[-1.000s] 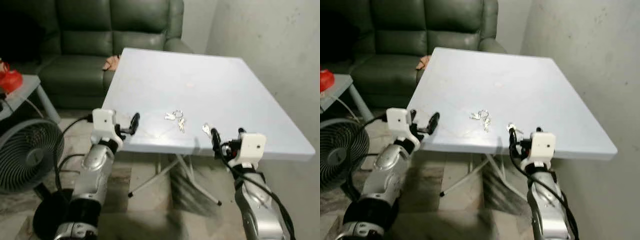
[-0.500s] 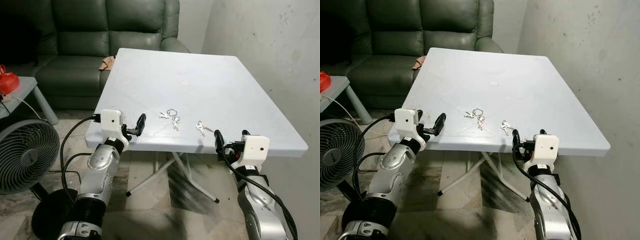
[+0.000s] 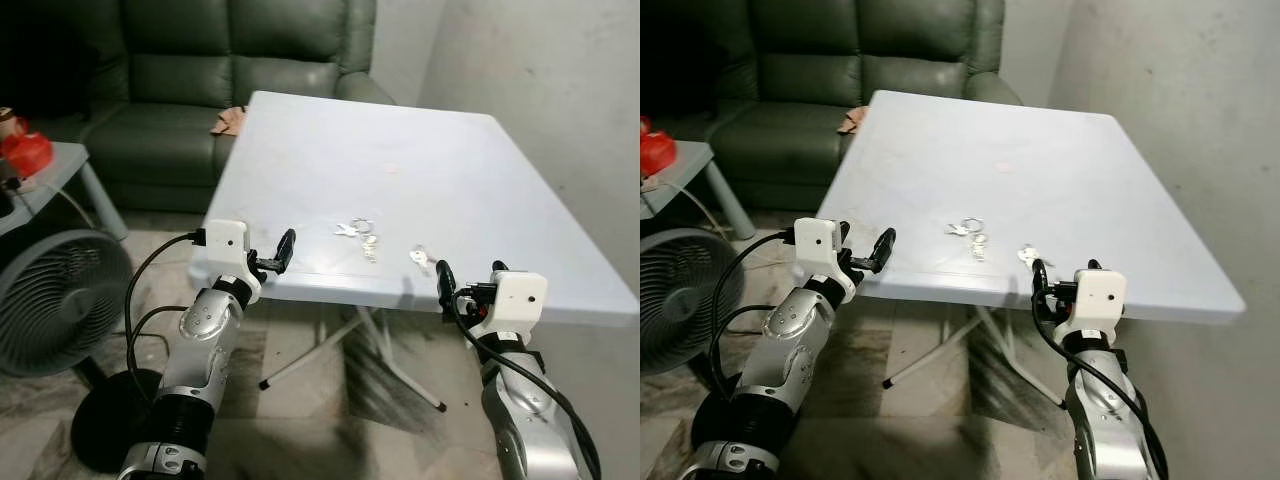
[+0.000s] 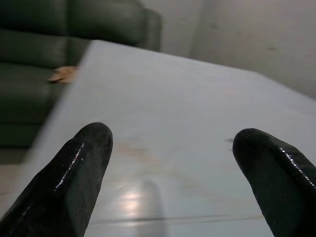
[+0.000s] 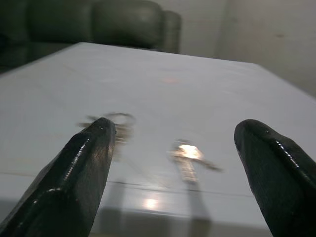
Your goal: Hang keys on a hook
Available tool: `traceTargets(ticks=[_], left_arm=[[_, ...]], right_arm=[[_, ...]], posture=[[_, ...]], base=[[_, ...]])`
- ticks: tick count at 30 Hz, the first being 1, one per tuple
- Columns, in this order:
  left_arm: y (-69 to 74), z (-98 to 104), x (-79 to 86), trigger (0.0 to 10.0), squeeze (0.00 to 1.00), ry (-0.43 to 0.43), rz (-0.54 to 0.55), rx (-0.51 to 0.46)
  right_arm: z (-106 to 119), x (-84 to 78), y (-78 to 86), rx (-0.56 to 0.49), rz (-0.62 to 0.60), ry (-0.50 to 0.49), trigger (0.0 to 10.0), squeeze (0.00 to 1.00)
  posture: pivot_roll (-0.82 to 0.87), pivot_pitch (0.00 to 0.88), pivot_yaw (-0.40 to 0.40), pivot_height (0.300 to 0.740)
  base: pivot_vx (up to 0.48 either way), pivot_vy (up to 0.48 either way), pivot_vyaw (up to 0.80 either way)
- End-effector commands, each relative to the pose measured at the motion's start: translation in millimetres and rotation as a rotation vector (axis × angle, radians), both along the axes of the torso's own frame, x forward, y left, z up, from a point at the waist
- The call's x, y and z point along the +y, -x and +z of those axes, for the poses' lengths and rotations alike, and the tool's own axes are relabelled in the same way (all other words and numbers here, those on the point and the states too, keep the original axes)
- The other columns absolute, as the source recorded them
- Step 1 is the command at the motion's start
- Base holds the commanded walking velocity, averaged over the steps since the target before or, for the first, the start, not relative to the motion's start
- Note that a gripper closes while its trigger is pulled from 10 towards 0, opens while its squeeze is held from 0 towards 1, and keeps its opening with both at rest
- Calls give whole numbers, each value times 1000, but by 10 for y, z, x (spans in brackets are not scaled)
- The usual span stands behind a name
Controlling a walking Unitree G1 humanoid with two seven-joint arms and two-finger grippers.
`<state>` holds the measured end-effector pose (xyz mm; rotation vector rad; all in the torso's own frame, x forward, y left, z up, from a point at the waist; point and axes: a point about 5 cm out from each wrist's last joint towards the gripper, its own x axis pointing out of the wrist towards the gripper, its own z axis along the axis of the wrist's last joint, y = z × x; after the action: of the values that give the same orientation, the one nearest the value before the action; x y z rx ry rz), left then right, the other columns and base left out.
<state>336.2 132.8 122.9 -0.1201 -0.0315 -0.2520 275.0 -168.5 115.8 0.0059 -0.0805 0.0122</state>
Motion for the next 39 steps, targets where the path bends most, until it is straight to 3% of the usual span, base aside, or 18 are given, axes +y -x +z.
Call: traceTargets(ticks=[1,21,28,39], left_arm=[[-12,45,-52,10000,0,-11,-17,-18],[-38,64,-49,10000,0,-25,-3,-13],[-32,66,-61,10000,0,-36,-10,-21],[-40,81,-103,10000,0,-47,-26,-29]], right_arm=[[17,-71,12,0,-17,11,10000,0],[34,-80,1,-3,-20,12,10000,0],[20,-65,3,9,-12,65,10000,0],[25,-53,-10,15,-2,77,10000,0]], posture=[[-40,0,-59,740],[-43,0,-57,740],[-44,0,-56,740],[-45,0,-53,740]], base=[[0,0,0],[0,0,0],[0,0,0],[0,0,800]])
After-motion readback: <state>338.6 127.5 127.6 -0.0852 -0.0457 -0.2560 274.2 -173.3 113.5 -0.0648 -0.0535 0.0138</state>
